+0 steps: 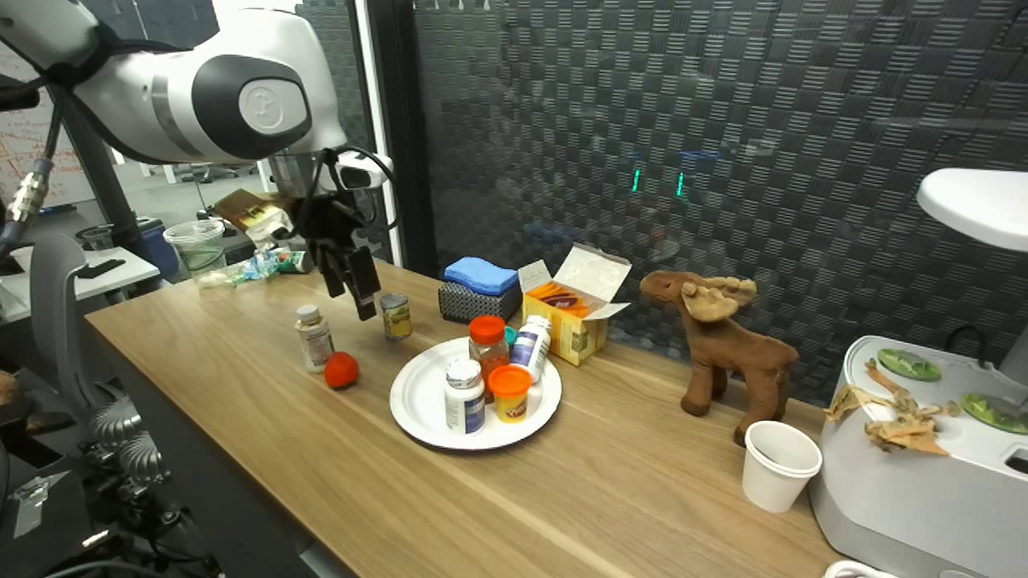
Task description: Pick up the bottles and small containers from the table and put them on the white plate.
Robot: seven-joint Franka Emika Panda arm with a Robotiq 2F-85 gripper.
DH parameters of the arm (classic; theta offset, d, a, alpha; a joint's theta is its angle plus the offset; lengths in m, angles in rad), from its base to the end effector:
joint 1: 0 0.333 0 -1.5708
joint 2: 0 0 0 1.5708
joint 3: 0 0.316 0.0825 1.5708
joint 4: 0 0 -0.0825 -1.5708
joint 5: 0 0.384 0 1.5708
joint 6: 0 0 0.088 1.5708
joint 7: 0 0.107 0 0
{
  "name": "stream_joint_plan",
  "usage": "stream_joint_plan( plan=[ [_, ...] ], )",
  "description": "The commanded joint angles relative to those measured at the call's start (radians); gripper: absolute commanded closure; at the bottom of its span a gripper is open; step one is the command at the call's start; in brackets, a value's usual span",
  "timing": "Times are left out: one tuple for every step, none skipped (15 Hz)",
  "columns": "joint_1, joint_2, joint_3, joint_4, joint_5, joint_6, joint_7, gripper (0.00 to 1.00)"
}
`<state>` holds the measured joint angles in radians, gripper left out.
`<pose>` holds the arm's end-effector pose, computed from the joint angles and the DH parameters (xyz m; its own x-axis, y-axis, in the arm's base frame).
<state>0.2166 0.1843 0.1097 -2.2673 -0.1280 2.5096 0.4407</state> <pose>0.5123 0.1744 0.2837 0.9969 -0.0145 0.0777 -0.0170 -0.9994 0.0313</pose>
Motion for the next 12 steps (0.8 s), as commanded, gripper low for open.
stream_joint_plan(
  plan=[
    [0.010, -0.012, 0.005, 0.005, 0.003, -0.011, 0.002, 0.00],
    [0.015, -0.013, 0.008, 0.007, 0.002, -0.020, 0.007, 0.00],
    [0.022, -0.009, 0.011, 0.010, 0.000, -0.017, 0.017, 0.00],
    [0.025, -0.007, 0.016, 0.013, 0.007, -0.020, 0.015, 0.00],
    [0.033, 0.001, 0.021, 0.017, 0.008, -0.022, 0.026, 0.00],
    [0.038, 0.007, 0.023, 0.018, 0.003, -0.025, 0.041, 0.00],
    [0.044, 0.011, 0.027, 0.018, 0.003, -0.031, 0.052, 0.00],
    [0.049, 0.012, 0.026, 0.015, -0.002, -0.035, 0.063, 0.00],
    [0.048, 0.006, 0.024, 0.010, -0.001, -0.042, 0.063, 0.00],
    [0.052, 0.002, 0.022, 0.004, -0.003, -0.045, 0.074, 0.00],
    [0.057, 0.002, 0.022, -0.001, -0.008, -0.043, 0.090, 0.00],
    [0.059, -0.001, 0.022, -0.006, -0.009, -0.044, 0.098, 0.00]
  ],
)
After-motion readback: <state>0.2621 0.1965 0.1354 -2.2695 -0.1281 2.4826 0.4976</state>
